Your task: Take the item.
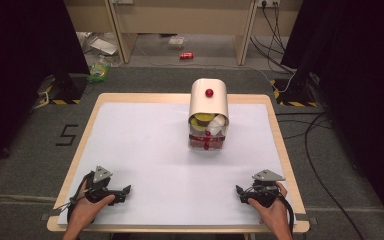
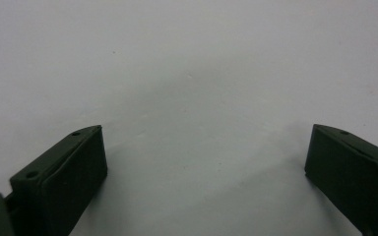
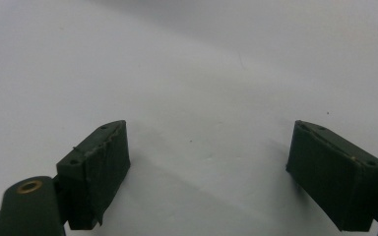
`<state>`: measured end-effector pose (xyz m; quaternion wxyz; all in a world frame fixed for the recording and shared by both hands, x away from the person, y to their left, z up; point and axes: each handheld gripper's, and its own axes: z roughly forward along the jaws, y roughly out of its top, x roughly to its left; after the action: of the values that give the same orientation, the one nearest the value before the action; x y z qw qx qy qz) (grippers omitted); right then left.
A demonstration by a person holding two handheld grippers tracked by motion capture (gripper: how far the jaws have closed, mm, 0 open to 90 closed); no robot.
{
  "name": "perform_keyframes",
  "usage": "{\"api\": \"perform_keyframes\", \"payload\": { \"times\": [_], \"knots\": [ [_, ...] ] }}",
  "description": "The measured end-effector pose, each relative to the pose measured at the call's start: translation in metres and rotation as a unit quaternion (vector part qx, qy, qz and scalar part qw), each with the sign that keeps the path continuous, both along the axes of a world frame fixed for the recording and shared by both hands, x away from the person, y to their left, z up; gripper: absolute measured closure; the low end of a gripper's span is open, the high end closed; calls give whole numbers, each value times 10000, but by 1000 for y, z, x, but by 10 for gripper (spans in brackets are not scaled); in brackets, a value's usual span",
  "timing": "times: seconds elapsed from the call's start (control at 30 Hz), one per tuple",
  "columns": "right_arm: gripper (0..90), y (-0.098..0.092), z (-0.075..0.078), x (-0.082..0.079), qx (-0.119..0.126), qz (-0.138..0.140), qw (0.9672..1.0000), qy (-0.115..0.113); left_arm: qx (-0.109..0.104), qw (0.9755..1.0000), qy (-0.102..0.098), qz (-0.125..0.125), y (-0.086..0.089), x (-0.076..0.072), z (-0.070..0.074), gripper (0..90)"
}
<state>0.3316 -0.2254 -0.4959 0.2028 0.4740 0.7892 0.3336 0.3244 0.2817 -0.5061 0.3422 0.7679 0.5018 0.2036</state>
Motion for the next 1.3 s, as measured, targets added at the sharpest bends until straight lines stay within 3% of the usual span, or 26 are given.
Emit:
{"api": "perform_keyframes", "payload": {
  "times": [0.43, 0.53, 0.67, 1.3],
  "knots": [
    [171, 0, 3, 1, 5, 2, 10000, 70, -2, 10000, 0, -1, 0, 0, 0, 15],
    [172, 1, 7, 1, 65, -30, 10000, -4, -2, 10000, -1, 0, 0, 0, 0, 15],
    [185, 6, 18, 1, 178, -14, 9994, -295, -4, 10000, -1, 0, 0, 0, 0, 16],
    [220, 24, 55, 5, 545, 143, 9954, -770, -2, 10000, 1, 2, 0, 0, 0, 15]
  ]
}}
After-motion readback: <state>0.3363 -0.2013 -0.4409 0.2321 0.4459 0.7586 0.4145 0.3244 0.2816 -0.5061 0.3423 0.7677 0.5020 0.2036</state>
